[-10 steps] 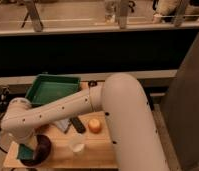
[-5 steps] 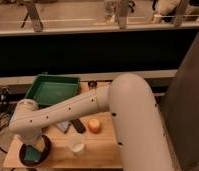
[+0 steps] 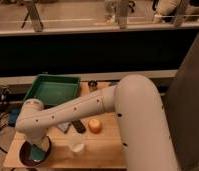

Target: Wipe purple bowl with sponge

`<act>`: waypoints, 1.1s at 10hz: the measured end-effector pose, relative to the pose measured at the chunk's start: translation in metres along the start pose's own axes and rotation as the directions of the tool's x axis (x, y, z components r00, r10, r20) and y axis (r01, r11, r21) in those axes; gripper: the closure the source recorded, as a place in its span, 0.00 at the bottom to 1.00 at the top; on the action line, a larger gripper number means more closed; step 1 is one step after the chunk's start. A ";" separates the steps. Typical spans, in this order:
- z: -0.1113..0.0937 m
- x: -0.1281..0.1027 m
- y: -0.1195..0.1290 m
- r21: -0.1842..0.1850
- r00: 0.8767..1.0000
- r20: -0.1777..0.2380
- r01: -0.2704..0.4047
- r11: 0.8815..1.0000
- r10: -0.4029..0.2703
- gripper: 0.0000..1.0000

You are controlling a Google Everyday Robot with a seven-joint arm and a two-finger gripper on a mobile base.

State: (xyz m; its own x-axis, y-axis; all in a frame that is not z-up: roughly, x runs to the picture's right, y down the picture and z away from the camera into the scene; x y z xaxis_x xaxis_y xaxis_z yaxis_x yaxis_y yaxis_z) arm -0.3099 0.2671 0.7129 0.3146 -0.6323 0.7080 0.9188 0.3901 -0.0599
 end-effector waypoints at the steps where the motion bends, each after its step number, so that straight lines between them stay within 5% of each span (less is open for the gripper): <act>1: 0.005 0.003 -0.001 0.000 1.000 0.000 0.001 1.000 -0.001 1.00; 11: 0.012 -0.001 -0.048 0.078 0.993 -0.040 0.111 0.991 -0.108 1.00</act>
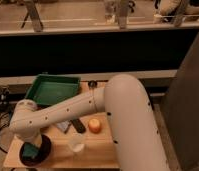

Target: Wipe purple bowl with sponge

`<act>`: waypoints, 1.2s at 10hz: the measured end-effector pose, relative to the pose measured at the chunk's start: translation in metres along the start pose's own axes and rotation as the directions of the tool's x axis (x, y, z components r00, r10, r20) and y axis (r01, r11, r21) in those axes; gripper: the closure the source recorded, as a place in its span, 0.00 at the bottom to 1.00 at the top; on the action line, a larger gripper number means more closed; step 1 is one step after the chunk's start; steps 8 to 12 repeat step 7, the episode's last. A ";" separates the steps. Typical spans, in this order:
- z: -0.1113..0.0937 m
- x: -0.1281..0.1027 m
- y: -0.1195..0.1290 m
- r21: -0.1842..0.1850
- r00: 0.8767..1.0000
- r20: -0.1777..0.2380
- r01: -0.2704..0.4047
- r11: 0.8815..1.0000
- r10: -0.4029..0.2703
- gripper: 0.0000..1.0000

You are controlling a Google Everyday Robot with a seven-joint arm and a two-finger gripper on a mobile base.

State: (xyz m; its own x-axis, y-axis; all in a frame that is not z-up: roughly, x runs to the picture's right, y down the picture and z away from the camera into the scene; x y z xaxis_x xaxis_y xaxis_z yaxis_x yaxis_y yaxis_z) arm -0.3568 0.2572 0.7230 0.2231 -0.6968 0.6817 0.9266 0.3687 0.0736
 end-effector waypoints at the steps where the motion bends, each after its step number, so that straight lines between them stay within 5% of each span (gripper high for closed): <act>1: 0.000 -0.003 -0.004 0.004 1.000 0.001 0.015 1.000 -0.015 1.00; 12: -0.010 -0.017 0.001 -0.004 0.999 0.012 0.046 0.999 -0.046 1.00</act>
